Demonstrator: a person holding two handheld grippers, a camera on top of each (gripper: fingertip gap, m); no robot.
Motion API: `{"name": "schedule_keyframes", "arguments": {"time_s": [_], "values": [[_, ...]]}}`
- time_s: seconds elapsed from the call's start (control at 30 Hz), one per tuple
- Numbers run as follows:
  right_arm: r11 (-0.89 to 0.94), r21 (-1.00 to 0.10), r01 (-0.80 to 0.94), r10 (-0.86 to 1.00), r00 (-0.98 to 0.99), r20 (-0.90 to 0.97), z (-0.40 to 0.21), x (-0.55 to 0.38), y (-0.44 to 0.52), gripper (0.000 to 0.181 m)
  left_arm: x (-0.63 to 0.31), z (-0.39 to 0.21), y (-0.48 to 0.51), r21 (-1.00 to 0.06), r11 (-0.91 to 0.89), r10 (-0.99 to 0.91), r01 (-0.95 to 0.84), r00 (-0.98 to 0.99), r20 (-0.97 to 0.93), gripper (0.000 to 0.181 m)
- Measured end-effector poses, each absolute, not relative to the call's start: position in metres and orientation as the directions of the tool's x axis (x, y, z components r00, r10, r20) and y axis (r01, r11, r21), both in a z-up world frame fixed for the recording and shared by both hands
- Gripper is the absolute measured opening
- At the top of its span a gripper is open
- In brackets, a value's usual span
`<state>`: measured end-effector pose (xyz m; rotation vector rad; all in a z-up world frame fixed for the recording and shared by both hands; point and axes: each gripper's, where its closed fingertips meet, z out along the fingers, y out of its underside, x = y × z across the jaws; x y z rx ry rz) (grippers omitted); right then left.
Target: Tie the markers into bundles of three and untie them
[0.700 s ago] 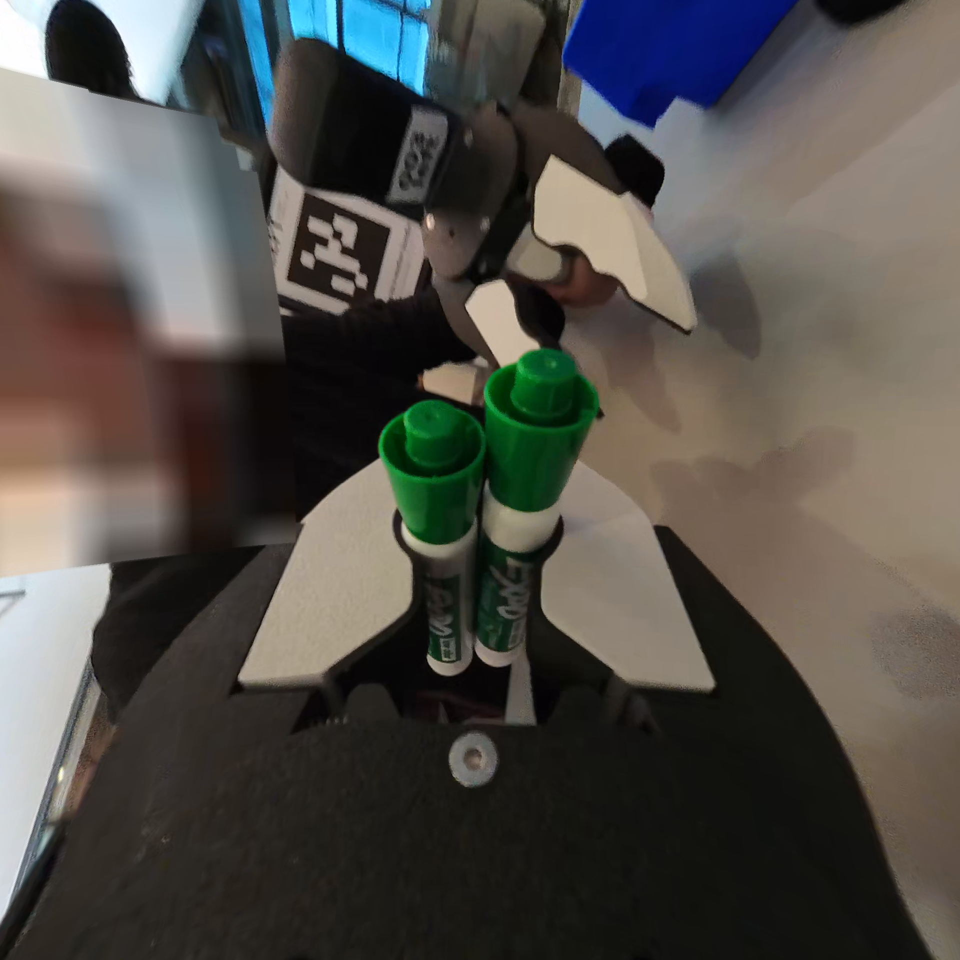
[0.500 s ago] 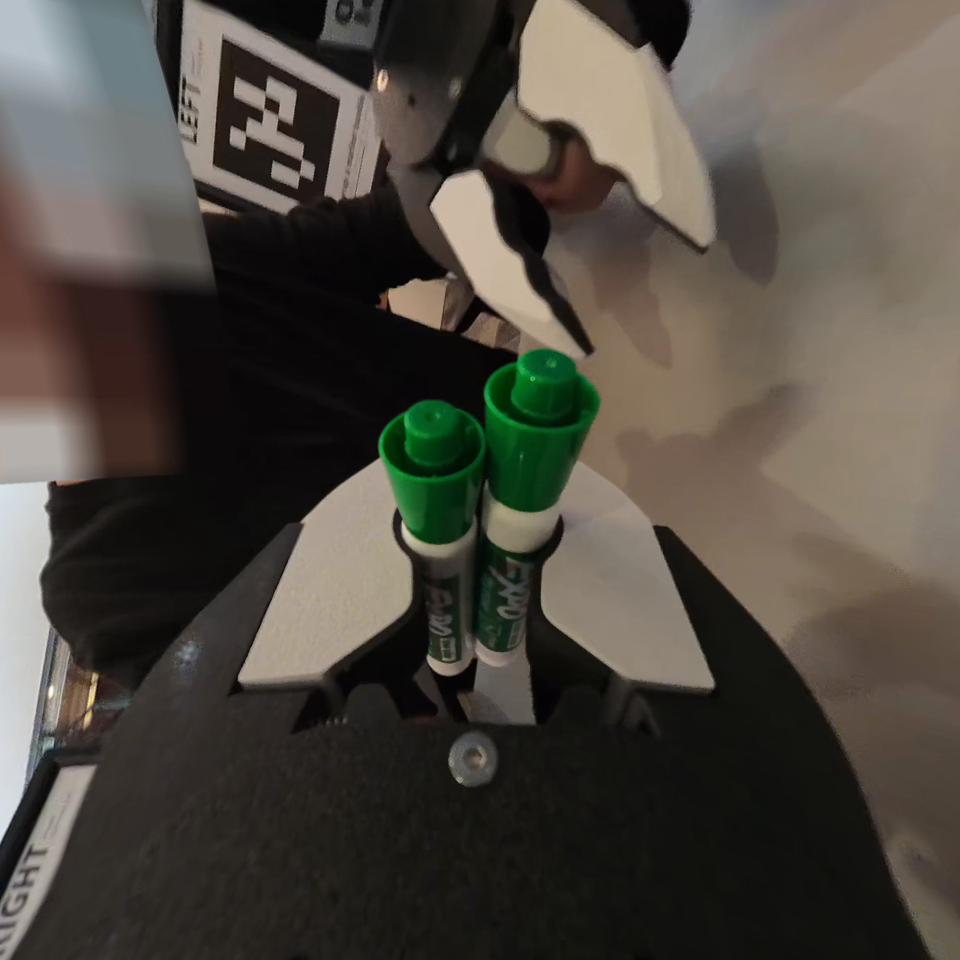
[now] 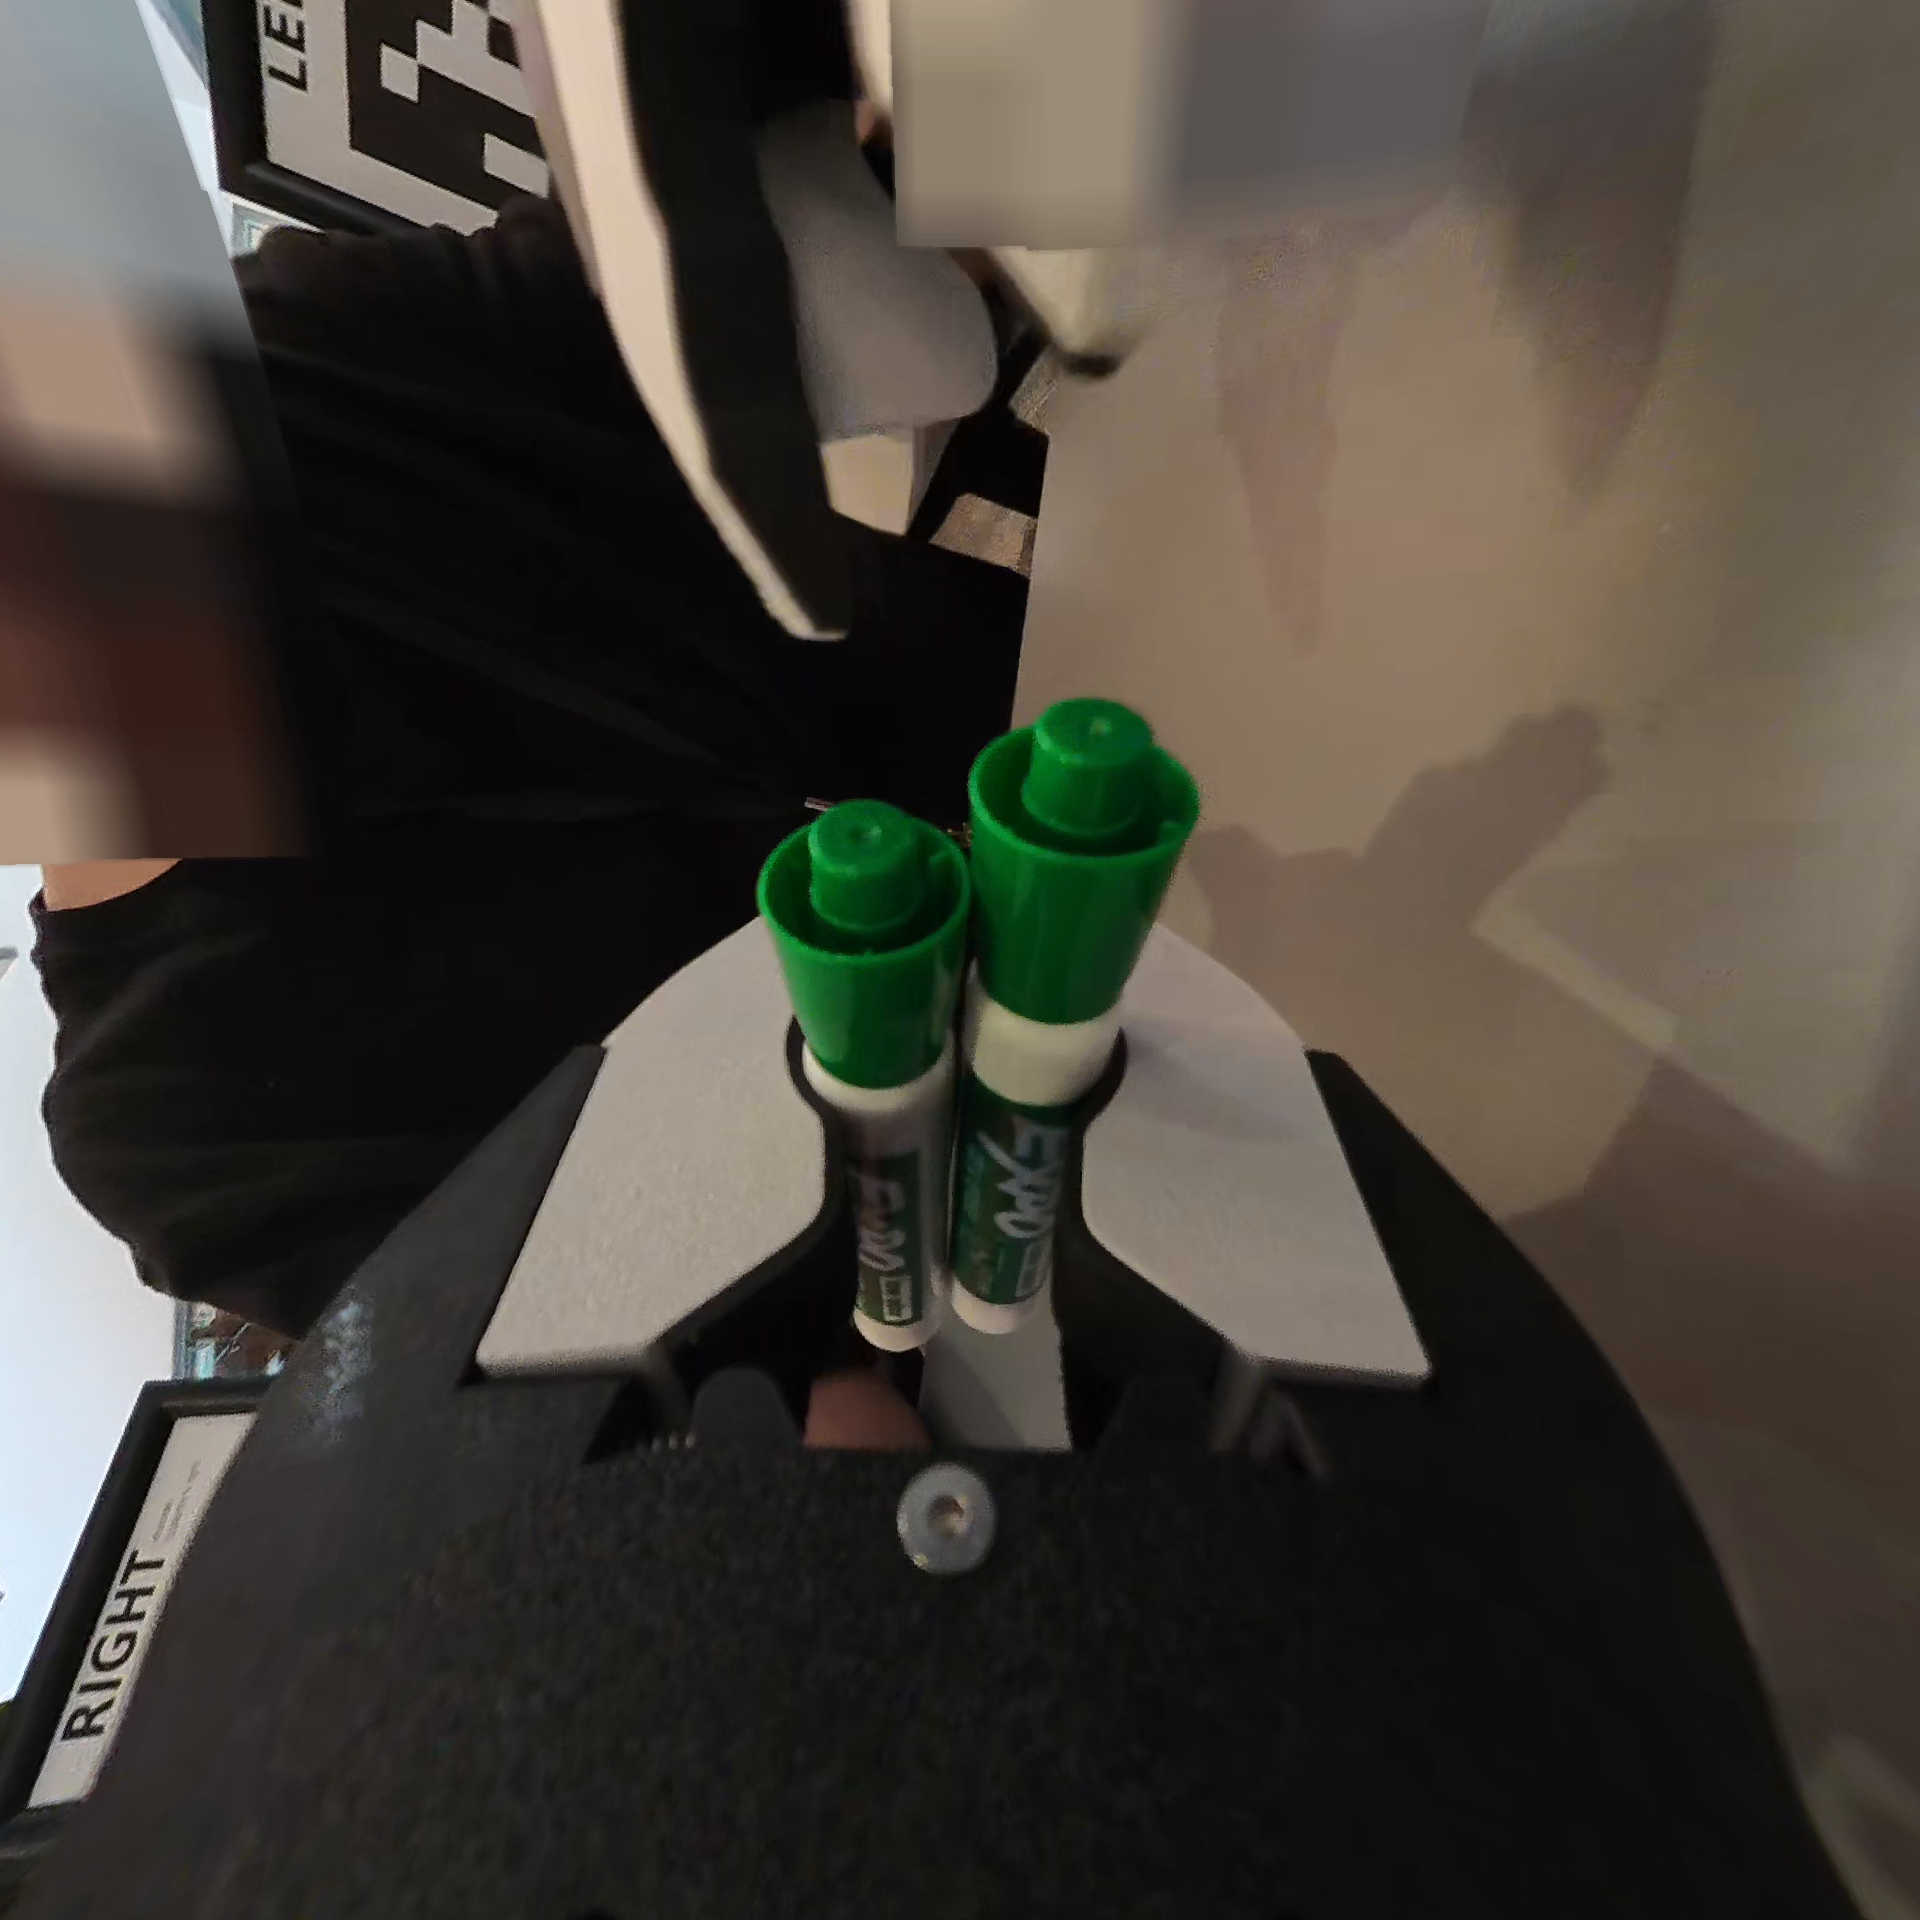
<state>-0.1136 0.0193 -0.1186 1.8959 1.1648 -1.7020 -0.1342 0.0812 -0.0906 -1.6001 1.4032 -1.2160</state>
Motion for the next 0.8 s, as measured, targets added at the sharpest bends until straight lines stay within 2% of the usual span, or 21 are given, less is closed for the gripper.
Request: {"name": "schedule_keyframes", "arguments": {"time_s": [0.27,0.4,0.8], "values": [[-0.586,-0.261,0.767,0.333,-0.066,-0.941,-0.120,-0.117,0.017,0.042,-0.111,-0.083,0.074,-0.926,0.019,-0.971,-0.377,-0.228,0.073,0.042],[-0.586,-0.259,0.768,0.328,-0.068,-0.942,-0.120,-0.116,0.014,0.042,-0.101,-0.085,0.070,-0.921,0.054,-0.960,-0.385,-0.274,0.059,0.041],[-0.601,-0.265,0.754,0.333,-0.065,-0.941,-0.120,-0.116,0.014,0.042,-0.090,-0.093,0.071,-0.916,0.116,-0.961,-0.385,-0.277,-0.006,0.025]]}}
